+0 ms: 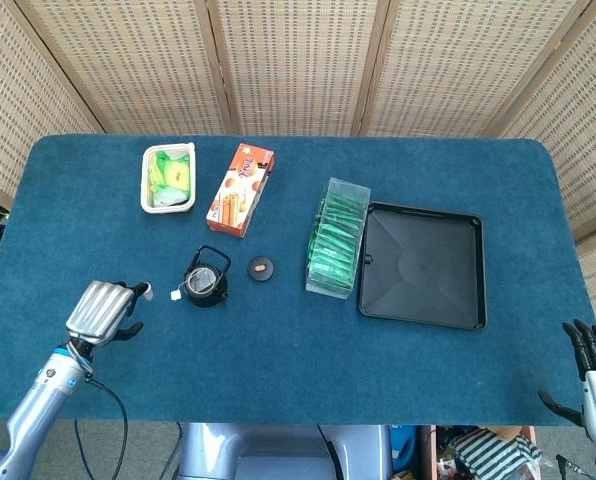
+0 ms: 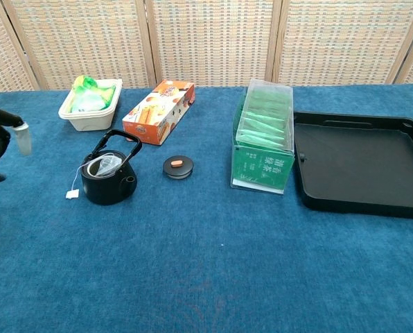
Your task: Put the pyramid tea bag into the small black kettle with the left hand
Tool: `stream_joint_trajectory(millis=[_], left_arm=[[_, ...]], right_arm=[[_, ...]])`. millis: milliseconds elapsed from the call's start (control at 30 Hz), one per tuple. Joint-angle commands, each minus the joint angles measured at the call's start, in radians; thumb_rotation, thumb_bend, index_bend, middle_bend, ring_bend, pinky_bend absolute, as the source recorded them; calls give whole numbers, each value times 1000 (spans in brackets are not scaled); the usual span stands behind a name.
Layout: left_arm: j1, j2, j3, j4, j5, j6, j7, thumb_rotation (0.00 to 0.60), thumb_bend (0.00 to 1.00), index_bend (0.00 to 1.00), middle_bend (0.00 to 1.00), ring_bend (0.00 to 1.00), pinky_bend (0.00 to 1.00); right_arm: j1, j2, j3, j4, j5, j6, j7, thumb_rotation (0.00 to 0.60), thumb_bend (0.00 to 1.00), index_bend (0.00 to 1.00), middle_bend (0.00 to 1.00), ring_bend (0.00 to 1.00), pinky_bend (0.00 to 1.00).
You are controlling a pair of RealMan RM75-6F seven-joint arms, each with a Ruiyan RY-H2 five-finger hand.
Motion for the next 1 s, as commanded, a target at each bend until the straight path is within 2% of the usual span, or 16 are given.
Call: stream_joint_trajectory(millis=[33, 100, 167, 367, 600, 1000], left_arm=[[-35, 6, -14, 12, -7, -45, 10, 600, 797, 409, 646, 546, 632], [-59, 17, -18, 10, -21, -88, 20, 600, 949, 405, 647, 546, 632], [-82, 25, -21, 9, -34, -124, 33, 600, 998, 388, 650, 547, 632], [-164, 51, -29, -8, -130, -233, 117, 600, 1000, 317, 659, 557, 632], [-226, 45, -35, -12, -241, -270, 185, 600, 1000, 290, 683, 577, 638], [-340, 15, -7, 5, -414, -320, 279, 600, 1000, 270, 684, 578, 638]], right_arm=[[-1, -1, -1, 1, -1, 1, 0, 600, 19, 107, 150, 0, 64], [-1, -1, -1, 0, -1, 2, 0, 600, 19, 107, 150, 0, 64], [-2, 0, -1, -1, -1, 3, -1, 600, 19, 107, 150, 0, 64], [-5, 0, -3, -2, 1, 3, -2, 600, 19, 107, 150, 0, 64], [-9, -1, -3, -1, 4, 5, 1, 600, 19, 107, 151, 0, 64], [-14, -5, -3, 8, 6, 9, 10, 600, 19, 107, 156, 0, 64]])
